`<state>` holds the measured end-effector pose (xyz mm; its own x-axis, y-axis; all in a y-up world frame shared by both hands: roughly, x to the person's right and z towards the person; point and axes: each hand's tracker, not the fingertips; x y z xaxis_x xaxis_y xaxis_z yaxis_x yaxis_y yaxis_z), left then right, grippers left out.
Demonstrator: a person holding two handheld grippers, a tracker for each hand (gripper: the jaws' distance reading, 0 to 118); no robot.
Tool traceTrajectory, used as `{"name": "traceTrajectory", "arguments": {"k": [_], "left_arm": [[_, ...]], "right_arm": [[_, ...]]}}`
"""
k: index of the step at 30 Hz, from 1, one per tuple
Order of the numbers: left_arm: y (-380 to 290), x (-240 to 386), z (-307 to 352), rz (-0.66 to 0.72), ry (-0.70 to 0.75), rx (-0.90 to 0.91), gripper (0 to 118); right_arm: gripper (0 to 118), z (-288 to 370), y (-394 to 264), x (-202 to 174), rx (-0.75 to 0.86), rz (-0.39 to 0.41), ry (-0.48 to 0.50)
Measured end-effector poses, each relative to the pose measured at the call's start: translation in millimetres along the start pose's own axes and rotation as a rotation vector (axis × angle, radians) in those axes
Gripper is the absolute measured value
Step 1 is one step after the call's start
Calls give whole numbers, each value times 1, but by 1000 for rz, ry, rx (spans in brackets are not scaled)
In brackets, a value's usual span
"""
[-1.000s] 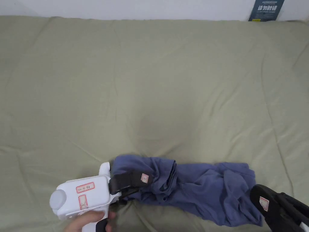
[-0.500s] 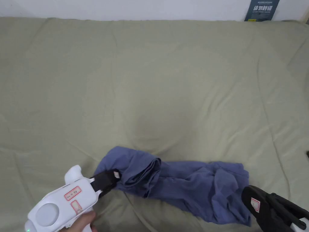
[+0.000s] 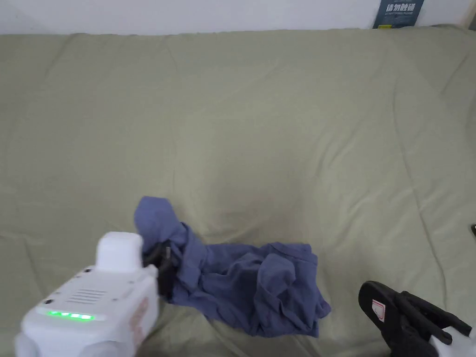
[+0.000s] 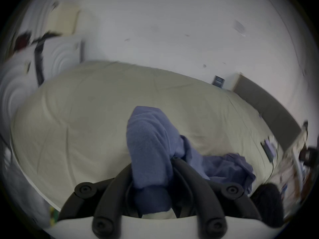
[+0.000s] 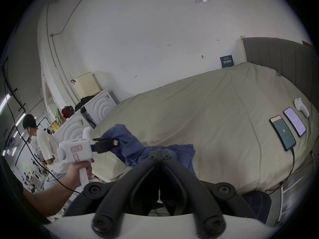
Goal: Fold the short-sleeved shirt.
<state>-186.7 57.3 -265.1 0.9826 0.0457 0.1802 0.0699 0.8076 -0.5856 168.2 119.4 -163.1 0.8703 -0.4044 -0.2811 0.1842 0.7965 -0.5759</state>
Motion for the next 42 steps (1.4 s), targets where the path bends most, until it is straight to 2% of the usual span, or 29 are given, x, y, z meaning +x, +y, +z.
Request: {"name": "traceTrajectory", "arguments": {"k": [6, 9, 10, 11, 12, 13, 14, 19, 22, 23, 25, 26, 27, 32, 34, 35, 37, 39, 40, 42], "left_arm": [[-35, 137, -42, -507, 120, -58, 16], [-58, 152, -58, -559, 82, -89, 18], [-62, 153, -62, -577, 70, -115, 33], [-62, 152, -63, -560, 30, -140, 61], [-56, 143, -57, -512, 18, -154, 98], [-50, 137, -47, -457, -1, -150, 112], [-39, 126, -32, -367, -74, -130, 117], [-1, 42, 29, 111, -550, -7, 118], [10, -9, 19, 405, -595, 4, 117], [13, -23, 7, 511, -616, -28, 109], [18, -24, -18, 667, -708, -50, 30], [14, -18, -33, 700, -711, -46, 15], [9, -11, -51, 696, -681, -62, 15], [-35, 55, -132, 685, -751, -342, 15], [-57, 85, -147, 612, -783, -456, 15], [-69, 99, -149, 562, -730, -488, 15], [-69, 108, -131, 545, -728, -383, 14], [-51, 96, -115, 608, -735, -399, 14], [-44, 90, -99, 585, -720, -374, 15], [-20, 77, -51, 405, -692, -220, 15]], "right_arm": [[0, 14, 1, 11, 26, -23, -23], [0, 23, 1, 20, 51, -38, -41], [0, 25, 1, 22, 53, -39, -45], [0, 26, 1, 24, 54, -38, -47], [0, 26, 1, 25, 53, -35, -51], [0, 27, 1, 27, 52, -31, -55], [0, 28, 1, 28, 56, -30, -57], [0, 23, -4, 32, 57, -57, -47], [0, 16, -7, 33, 38, -68, -39], [0, 15, -8, 32, 36, -75, -34], [0, 13, -9, 32, 34, -84, -23], [0, 13, -9, 31, 34, -86, -20], [0, 12, -8, 31, 33, -86, -18], [0, 17, -4, 35, 44, -88, -36], [0, 17, -2, 39, 45, -91, -47], [0, 17, -1, 41, 42, -92, -51], [0, 14, 1, 44, 34, -93, -56], [0, 4, 6, 45, 15, -94, -30], [0, -4, 8, 45, -3, -89, -9], [0, -36, 14, 43, -72, -72, 67]]}}
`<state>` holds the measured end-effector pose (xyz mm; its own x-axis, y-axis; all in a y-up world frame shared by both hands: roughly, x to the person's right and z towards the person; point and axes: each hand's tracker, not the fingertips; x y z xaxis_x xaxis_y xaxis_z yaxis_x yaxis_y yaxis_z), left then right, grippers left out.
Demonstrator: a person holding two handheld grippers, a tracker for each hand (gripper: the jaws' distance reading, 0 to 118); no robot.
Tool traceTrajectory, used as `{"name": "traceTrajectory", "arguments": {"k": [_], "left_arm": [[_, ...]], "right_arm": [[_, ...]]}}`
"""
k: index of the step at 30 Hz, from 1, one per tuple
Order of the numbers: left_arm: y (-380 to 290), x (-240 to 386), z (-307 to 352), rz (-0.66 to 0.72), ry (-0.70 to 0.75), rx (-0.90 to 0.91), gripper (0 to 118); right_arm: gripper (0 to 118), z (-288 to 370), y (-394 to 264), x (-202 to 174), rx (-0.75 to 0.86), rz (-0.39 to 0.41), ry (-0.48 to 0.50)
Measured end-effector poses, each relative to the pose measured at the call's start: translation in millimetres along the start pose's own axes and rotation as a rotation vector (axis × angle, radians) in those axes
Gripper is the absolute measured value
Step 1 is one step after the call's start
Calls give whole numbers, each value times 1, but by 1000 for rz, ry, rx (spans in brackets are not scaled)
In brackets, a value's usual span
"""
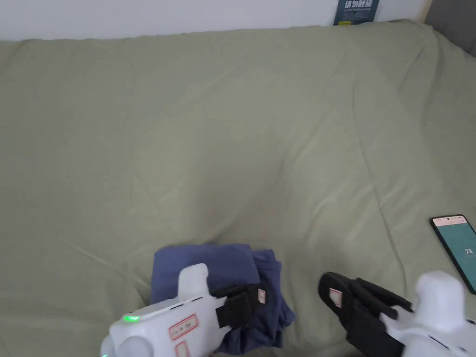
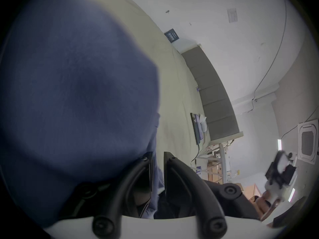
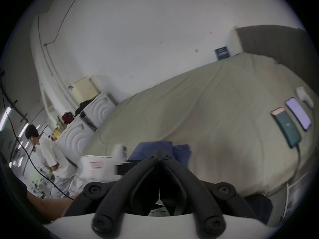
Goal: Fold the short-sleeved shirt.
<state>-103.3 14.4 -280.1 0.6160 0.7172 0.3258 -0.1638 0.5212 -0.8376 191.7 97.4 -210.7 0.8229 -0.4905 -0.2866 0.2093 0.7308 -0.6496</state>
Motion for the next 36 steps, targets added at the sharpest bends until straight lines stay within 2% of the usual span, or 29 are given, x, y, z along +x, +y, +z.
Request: {"name": "traceTrajectory", "arguments": {"k": [2, 4, 5, 6, 8, 9, 11, 12, 13, 14, 16, 17, 20, 23, 24, 25, 26, 28, 32, 36], "left_arm": [[7, 4, 40, -94, 23, 42, 15], [13, 4, 72, -109, 82, 73, 20], [16, 0, 86, -100, 118, 84, 26], [19, -11, 98, -85, 150, 93, 48], [23, -31, 113, -58, 163, 86, 105], [24, -43, 116, -37, 179, 77, 118], [23, -68, 117, 28, 205, 81, 118], [26, -80, 114, 55, 184, 89, 118], [27, -91, 108, 93, 168, 69, 118], [26, -118, 99, 140, 154, 22, 118], [25, -141, 78, 221, 65, -32, 118], [24, -148, 66, 257, 36, -48, 118], [25, -156, 28, 315, -147, -98, 118], [32, -135, 10, 256, -116, -79, 118], [34, -132, 8, 223, -54, -79, 105], [35, -132, 7, 223, 49, -68, 68], [32, -130, 5, 235, 75, -68, 34], [26, -139, 12, 269, -16, -50, 34], [27, -132, 32, 256, 30, -25, 34], [39, -152, 100, 241, 112, 41, 34]], "right_arm": [[0, -41, 6, 5, -93, -51, 100], [0, -89, 2, 17, -172, -168, 207], [0, -114, -5, 26, -207, -249, 249], [0, -137, -13, 37, -246, -323, 283], [0, -171, -30, 57, -333, -414, 305], [0, -183, -38, 65, -391, -416, 233], [0, -191, -51, 77, -468, -371, 39], [0, -188, -52, 85, -405, -471, 144], [0, -184, -49, 87, -387, -546, 164], [0, -181, -45, 83, -397, -516, 97], [0, -181, -41, 76, -386, -410, 78], [0, -182, -41, 75, -391, -381, 83], [0, -180, -41, 76, -391, -392, 107], [0, -178, -45, 83, -382, -425, 148], [0, -176, -45, 84, -378, -431, 155], [0, -174, -46, 84, -374, -430, 156], [0, -171, -46, 84, -366, -426, 162], [0, -164, -47, 81, -365, -407, 176], [0, -141, -48, 72, -336, -348, 183], [0, -118, -50, 59, -329, -333, 169]]}}
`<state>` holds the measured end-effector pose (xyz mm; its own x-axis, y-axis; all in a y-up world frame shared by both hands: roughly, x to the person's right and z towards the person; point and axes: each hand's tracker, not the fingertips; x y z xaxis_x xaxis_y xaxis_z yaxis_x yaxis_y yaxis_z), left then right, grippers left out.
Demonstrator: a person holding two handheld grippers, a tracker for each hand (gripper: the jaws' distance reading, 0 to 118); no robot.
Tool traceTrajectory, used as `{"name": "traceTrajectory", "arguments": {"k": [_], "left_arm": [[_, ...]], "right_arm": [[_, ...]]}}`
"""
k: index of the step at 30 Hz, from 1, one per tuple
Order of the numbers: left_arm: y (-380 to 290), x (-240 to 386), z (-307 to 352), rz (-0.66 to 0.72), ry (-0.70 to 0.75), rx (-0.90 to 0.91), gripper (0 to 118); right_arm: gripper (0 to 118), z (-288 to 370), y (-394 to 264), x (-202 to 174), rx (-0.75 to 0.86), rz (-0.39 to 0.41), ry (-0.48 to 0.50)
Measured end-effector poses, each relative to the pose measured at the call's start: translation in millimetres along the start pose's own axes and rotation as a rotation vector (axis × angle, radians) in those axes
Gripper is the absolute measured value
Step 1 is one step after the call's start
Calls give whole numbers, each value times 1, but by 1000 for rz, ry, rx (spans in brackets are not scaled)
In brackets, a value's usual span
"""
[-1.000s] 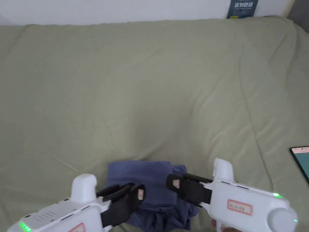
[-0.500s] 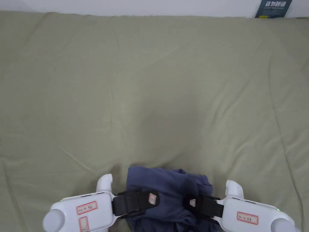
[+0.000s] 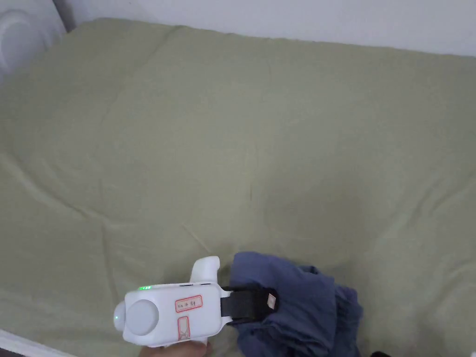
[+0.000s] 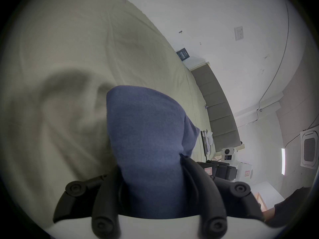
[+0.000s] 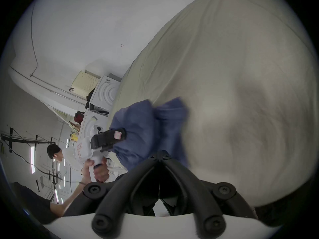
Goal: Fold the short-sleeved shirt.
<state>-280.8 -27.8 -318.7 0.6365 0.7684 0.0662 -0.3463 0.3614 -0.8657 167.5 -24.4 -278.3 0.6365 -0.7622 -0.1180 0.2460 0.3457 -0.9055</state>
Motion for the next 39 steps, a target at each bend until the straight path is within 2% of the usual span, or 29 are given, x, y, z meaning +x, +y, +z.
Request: {"name": "traceTrajectory", "arguments": {"k": [3, 8, 12, 13, 14, 15, 16, 17, 18, 20, 24, 26, 27, 28, 29, 30, 31, 32, 33, 35, 36, 39], "left_arm": [[28, -43, 70, 4, 111, 60, 34], [87, -130, 194, -10, 308, 83, 34], [112, -194, 254, 93, 401, 105, 36], [111, -207, 258, 137, 437, 105, 52], [103, -200, 256, 164, 398, 110, 52], [98, -200, 256, 191, 340, 146, 60], [95, -197, 258, 182, 337, 176, 76], [93, -190, 264, 142, 278, 211, 96], [89, -190, 276, 98, 222, 255, 112], [84, -183, 308, 44, 175, 297, 115], [71, -171, 374, 30, 496, 317, 116], [59, -170, 397, 109, 597, 387, 115], [52, -169, 407, 147, 606, 424, 109], [43, -163, 412, 179, 619, 458, 80], [39, -157, 410, 140, 618, 461, 16], [45, -169, 407, 77, 851, 408, 0], [48, -152, 393, 25, 1040, 394, 0], [46, -141, 384, -28, 1049, 364, 0], [42, -131, 368, -75, 970, 372, 0], [37, -94, 333, -187, 1009, 433, 0], [33, -66, 314, -261, 1020, 484, 0], [9, 6, 254, -434, 903, 620, 0]], "right_arm": [[0, 5, -11, -9, -12, 19, -31], [0, 4, -27, -20, -18, -7, -35], [0, -5, -38, -37, -35, -3, -43], [0, -7, -40, -40, -38, -5, -41], [0, -9, -41, -42, -40, -8, -36], [0, -12, -41, -46, -41, -10, -35], [0, -13, -42, -50, -38, -11, -38], [0, -14, -42, -53, -34, -9, -43], [0, -15, -42, -55, -27, -10, -44], [0, -16, -41, -58, -27, -15, -29], [0, -17, -40, -69, -45, 37, -27], [0, -15, -41, -74, -45, 53, -13], [0, -12, -42, -78, -40, 60, -5], [0, -9, -42, -81, -32, 69, 0], [0, -6, -42, -84, -23, 83, -2], [0, -1, -40, -87, 0, 125, -32], [0, 4, -37, -89, 23, 164, -63], [0, 9, -33, -92, 41, 195, -87], [0, 16, -27, -96, 72, 233, -117], [0, 31, -15, -109, 154, 339, -200], [0, 41, -8, -117, 208, 419, -246], [0, 68, 11, -138, 368, 618, -393]]}}
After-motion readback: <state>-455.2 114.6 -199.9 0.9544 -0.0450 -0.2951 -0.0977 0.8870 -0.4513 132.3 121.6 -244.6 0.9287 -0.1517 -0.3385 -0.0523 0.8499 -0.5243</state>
